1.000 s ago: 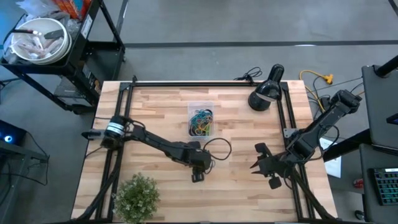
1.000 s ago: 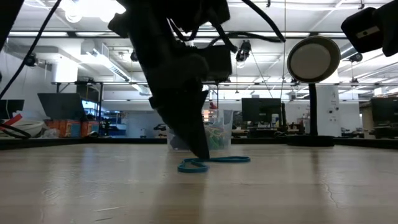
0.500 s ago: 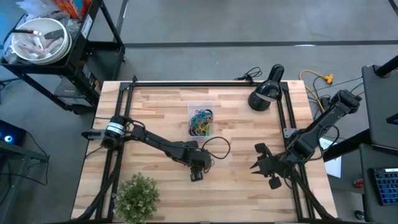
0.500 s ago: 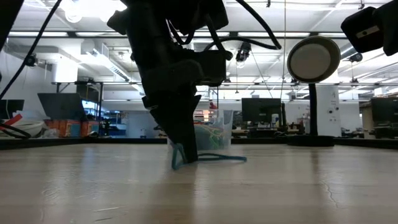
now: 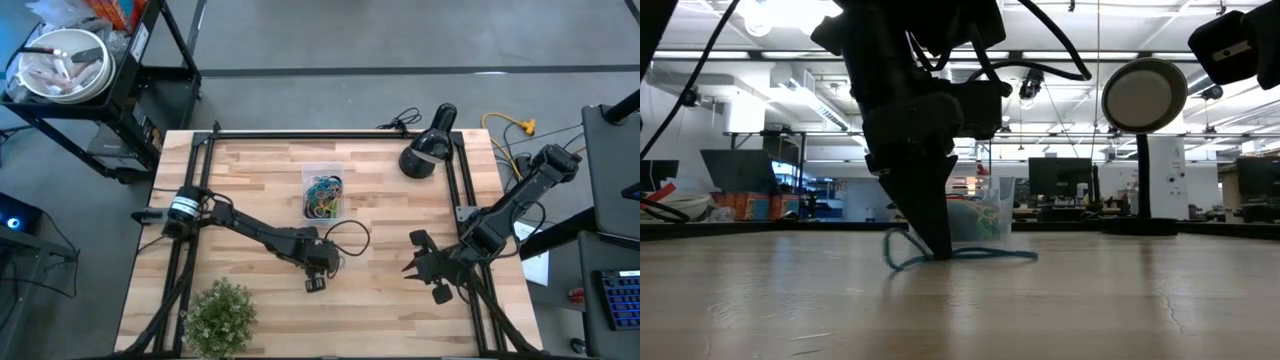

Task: Pick and place rubber bands into bin
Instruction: Put the blue rubber band into the transparent bin

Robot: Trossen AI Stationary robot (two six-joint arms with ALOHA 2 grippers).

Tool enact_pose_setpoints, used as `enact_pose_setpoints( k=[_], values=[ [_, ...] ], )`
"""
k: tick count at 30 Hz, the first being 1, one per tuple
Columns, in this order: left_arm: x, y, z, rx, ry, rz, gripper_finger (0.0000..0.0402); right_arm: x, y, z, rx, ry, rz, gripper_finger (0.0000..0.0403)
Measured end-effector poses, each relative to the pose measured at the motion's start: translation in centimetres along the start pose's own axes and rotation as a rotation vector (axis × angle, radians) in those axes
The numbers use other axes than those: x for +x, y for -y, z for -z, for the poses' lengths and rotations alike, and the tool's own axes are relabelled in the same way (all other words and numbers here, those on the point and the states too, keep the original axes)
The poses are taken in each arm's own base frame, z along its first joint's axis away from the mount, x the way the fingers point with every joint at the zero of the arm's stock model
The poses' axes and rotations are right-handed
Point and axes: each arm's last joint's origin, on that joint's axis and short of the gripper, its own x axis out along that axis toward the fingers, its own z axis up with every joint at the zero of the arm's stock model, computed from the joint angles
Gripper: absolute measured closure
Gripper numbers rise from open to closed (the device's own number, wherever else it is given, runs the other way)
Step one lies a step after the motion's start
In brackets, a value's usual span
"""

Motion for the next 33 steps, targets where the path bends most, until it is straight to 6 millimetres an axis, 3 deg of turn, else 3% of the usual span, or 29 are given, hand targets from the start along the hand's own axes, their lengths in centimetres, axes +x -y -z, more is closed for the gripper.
enact_pose_setpoints(
  k=[7, 17, 33],
  values=[
    [-0.3, 0.1, -0.3, 0.015, 0.018, -0.021, 0.0401, 0.0, 0.0, 0.0, -0.001, -0.002, 0.001, 0.0335],
    [-2.7, 1.9, -2.7, 0.114, 0.117, -0.040, 0.0402, 0.0, 0.0, 0.0, -0.001, -0.002, 0.001, 0.0339],
    [-7.1, 2.1, -4.6, 0.169, 0.203, -0.336, 0.0402, 0.1, 0.0, 0.2, -0.002, -0.005, 0.001, 0.0338]
  ],
)
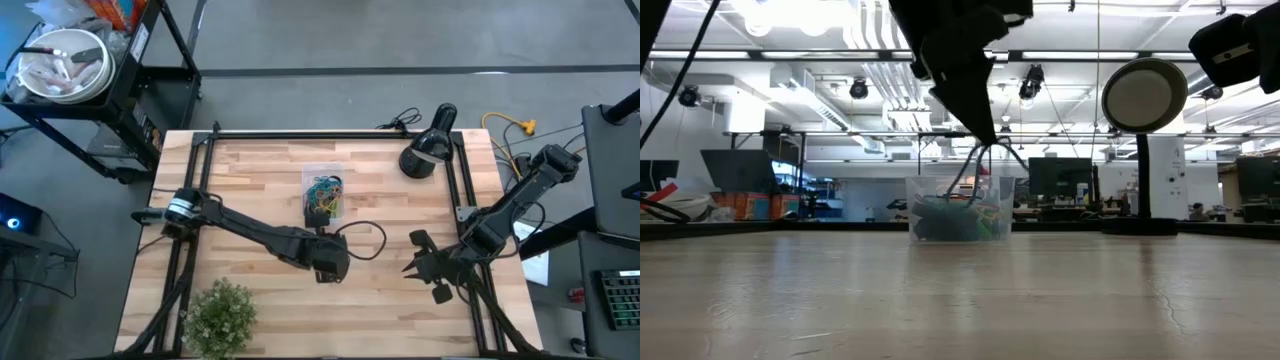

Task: Pick and place rubber bands into bin
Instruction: Put the blue rubber band into the transparent bin

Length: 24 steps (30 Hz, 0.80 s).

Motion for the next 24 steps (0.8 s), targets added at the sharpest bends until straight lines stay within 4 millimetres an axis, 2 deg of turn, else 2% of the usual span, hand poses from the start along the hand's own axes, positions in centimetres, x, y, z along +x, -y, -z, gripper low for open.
enact_pose_setpoints(
  k=[4, 10, 18, 24],
  values=[
    [-0.9, -1.0, -0.3, 0.017, -0.006, -0.075, 0.0402, 0.1, 0.0, 0.2, -0.003, -0.008, 0.002, 0.0339],
    [-1.9, -3.6, -0.6, 0.003, -0.028, -0.173, 0.0402, 0.2, 0.1, 0.4, -0.003, -0.008, 0.003, 0.0342],
    [-1.1, -6.7, -1.3, 0.026, -0.038, -0.270, 0.0401, 0.4, 0.0, 0.5, 0.000, -0.002, 0.001, 0.0339],
    [0.0, -9.8, -1.7, 0.018, -0.067, -0.335, 0.0401, 0.6, 0.1, 1.0, -0.002, -0.006, 0.002, 0.0342]
  ],
)
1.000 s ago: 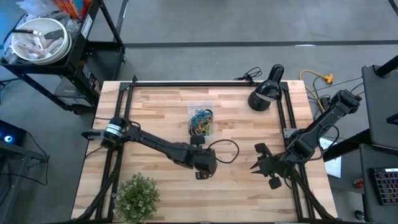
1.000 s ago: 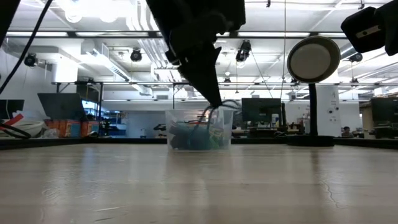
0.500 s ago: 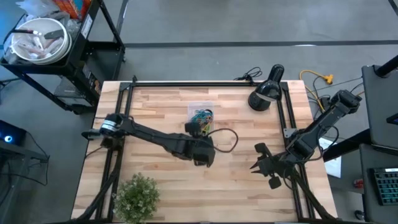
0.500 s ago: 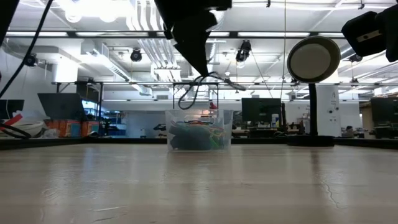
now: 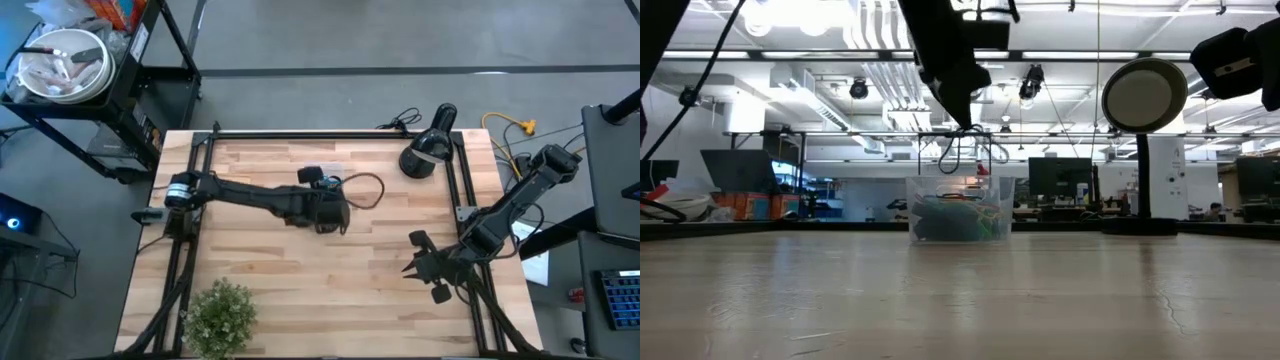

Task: Pick and place rubber bands into bin
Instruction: Put the blue rubber band into the transparent bin, then return to Home Position

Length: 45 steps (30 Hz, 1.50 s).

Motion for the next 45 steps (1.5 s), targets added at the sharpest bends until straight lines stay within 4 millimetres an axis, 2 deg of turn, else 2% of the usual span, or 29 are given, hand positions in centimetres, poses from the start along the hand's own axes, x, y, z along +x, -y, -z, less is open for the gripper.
enact_pose_setpoints(
  k=[7, 21, 32, 39, 45],
  values=[
    [2.0, -2.3, 0.1, -0.033, -0.047, -0.031, 0.0401, 0.4, 0.0, 0.5, 0.003, 0.008, -0.003, 0.0344],
    [3.7, -3.3, 0.5, -0.087, -0.101, 0.123, 0.0393, 0.4, 0.0, 0.4, 0.005, 0.014, -0.005, 0.0344],
    [3.7, -3.4, 0.3, -0.100, -0.083, 0.102, 0.0298, 0.4, 0.0, 0.4, 0.006, 0.015, -0.006, 0.0341],
    [3.6, -3.3, -0.1, -0.048, -0.044, 0.107, 0.0287, 0.4, 0.0, 0.4, -0.016, 0.020, -0.007, 0.0341],
    [2.6, -3.3, -0.9, -0.050, -0.005, 0.114, 0.0287, 0.3, -0.1, -0.1, -0.013, 0.059, -0.021, 0.0338]
  ],
)
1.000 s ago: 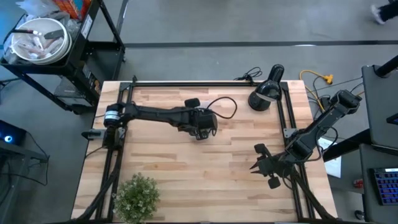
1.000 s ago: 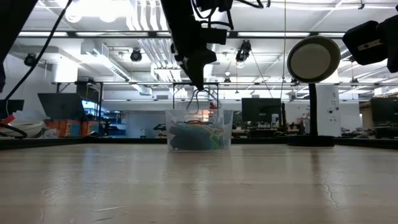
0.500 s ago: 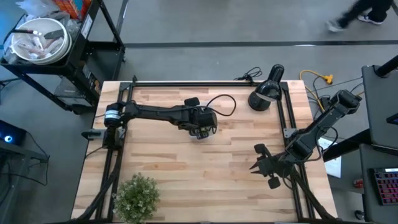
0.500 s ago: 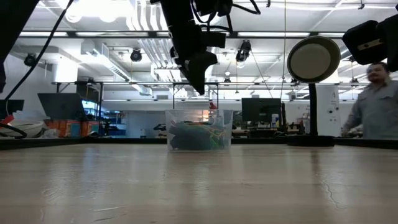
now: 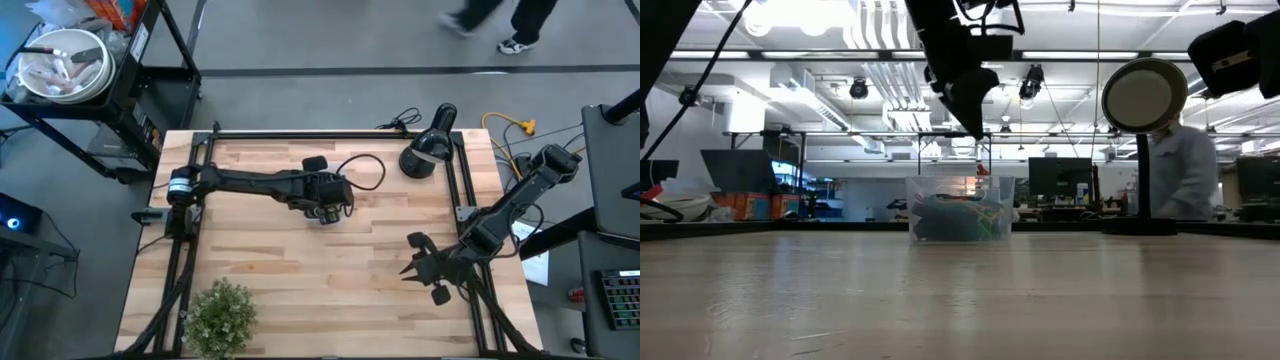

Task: Pick and place rubber bands into bin
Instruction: Return to Home Position

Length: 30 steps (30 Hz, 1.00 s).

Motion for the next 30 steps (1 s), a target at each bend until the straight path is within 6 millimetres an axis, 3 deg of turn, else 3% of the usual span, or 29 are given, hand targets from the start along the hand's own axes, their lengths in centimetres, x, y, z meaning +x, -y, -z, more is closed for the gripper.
enact_pose_setpoints(
  k=[9, 15, 19, 24, 30],
  values=[
    [-2.7, 0.2, -0.3, -0.048, 0.057, 0.036, 0.0287, -1.6, -0.3, -2.8, -0.063, 0.094, -0.024, 0.0344],
    [-6.4, 0.8, -0.9, 0.100, 0.321, 0.177, 0.0287, -3.8, 0.3, -4.9, -0.197, 0.164, -0.016, 0.0339],
    [-9.2, -0.1, -0.3, 0.136, 0.544, 0.270, 0.0287, -6.0, 1.2, -5.9, -0.237, 0.263, 0.003, 0.0337],
    [-10.8, -1.4, 2.3, 0.095, 0.775, 0.277, 0.0287, -8.9, 2.9, -6.3, -0.229, 0.423, 0.105, 0.0342],
    [-11.2, -2.4, 7.2, 0.008, 0.931, 0.262, 0.0287, -11.9, 4.9, -6.0, -0.124, 0.543, 0.316, 0.0342]
  ],
)
